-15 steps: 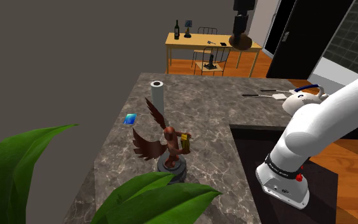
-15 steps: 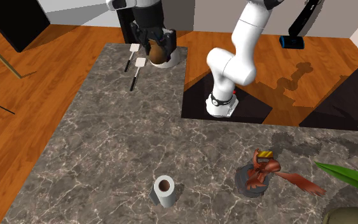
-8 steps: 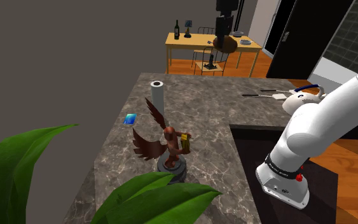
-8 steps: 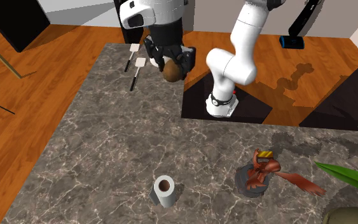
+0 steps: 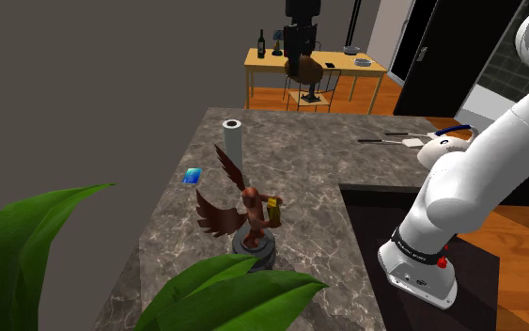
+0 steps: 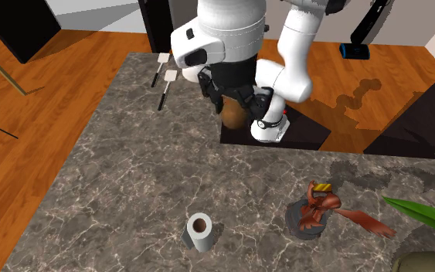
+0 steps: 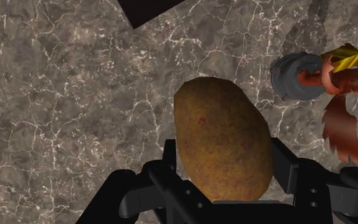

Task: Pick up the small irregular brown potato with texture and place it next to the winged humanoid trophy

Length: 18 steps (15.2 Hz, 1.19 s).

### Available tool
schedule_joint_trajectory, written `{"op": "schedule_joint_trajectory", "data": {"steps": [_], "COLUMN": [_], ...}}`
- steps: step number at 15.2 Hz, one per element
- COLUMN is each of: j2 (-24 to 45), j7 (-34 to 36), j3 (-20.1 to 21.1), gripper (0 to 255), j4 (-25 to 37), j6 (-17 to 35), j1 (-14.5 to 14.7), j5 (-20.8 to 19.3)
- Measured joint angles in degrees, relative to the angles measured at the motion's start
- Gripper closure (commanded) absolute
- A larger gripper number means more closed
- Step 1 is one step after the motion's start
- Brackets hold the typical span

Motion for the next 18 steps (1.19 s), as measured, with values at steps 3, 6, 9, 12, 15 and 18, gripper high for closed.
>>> {"op": "schedule_joint_trajectory", "data": {"steps": [3, 6, 9, 12, 15, 18], "j2": [2.9, 6.8, 11.3, 16.7, 21.7, 20.9], "j7": [4.1, 8.3, 13.0, 17.9, 21.5, 21.7], "j3": [2.6, 5.2, 7.8, 10.5, 12.2, 12.3], "gripper": [255, 255, 255, 255, 255, 255], "j4": [2.9, 7.2, 12.2, 18.5, 23.8, 20.7], "j6": [0.2, 0.1, -0.1, -0.9, -1.3, 1.1], "j1": [1.4, 2.9, 4.8, 7.2, 9.4, 9.5], "j5": [0.6, 0.7, 0.4, -0.5, -1.9, -1.7]}}
